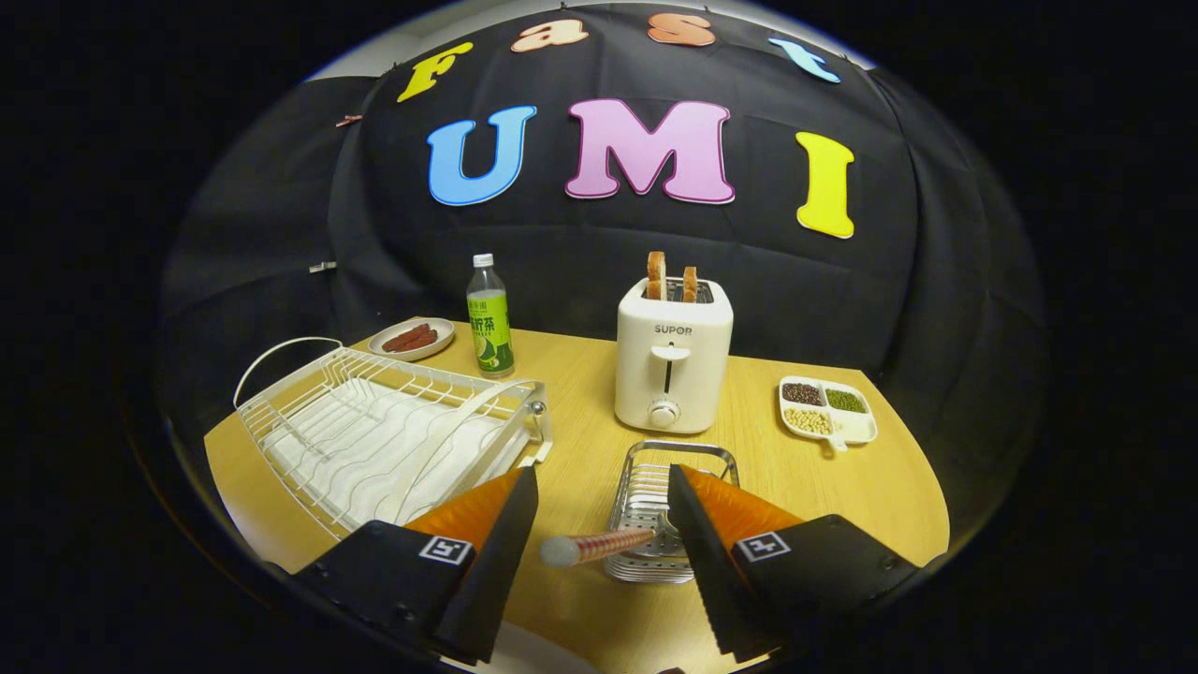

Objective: Take the plate from the dish rack, then take the spoon from the basket and place it into the plate.

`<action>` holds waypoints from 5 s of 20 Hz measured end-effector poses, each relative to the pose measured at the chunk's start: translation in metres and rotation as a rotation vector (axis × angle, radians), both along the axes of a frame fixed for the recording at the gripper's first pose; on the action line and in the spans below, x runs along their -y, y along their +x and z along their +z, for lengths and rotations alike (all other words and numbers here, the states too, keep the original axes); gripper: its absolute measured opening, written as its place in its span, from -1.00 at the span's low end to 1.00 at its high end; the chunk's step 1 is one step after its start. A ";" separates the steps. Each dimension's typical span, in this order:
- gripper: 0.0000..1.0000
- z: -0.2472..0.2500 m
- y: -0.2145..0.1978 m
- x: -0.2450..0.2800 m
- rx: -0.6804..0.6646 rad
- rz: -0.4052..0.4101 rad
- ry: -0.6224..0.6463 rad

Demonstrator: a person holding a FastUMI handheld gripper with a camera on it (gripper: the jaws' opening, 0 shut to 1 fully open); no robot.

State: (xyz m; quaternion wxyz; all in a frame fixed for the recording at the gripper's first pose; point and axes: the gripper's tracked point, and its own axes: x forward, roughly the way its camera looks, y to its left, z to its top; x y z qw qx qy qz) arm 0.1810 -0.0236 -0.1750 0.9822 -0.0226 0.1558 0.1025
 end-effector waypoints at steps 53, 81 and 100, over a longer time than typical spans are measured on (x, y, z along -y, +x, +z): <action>-0.61 0.135 -0.025 0.023 0.022 0.012 0.147; -0.54 -0.028 -0.157 -0.043 -0.315 0.257 0.163; 0.97 0.051 -0.141 -0.013 -0.164 0.106 0.156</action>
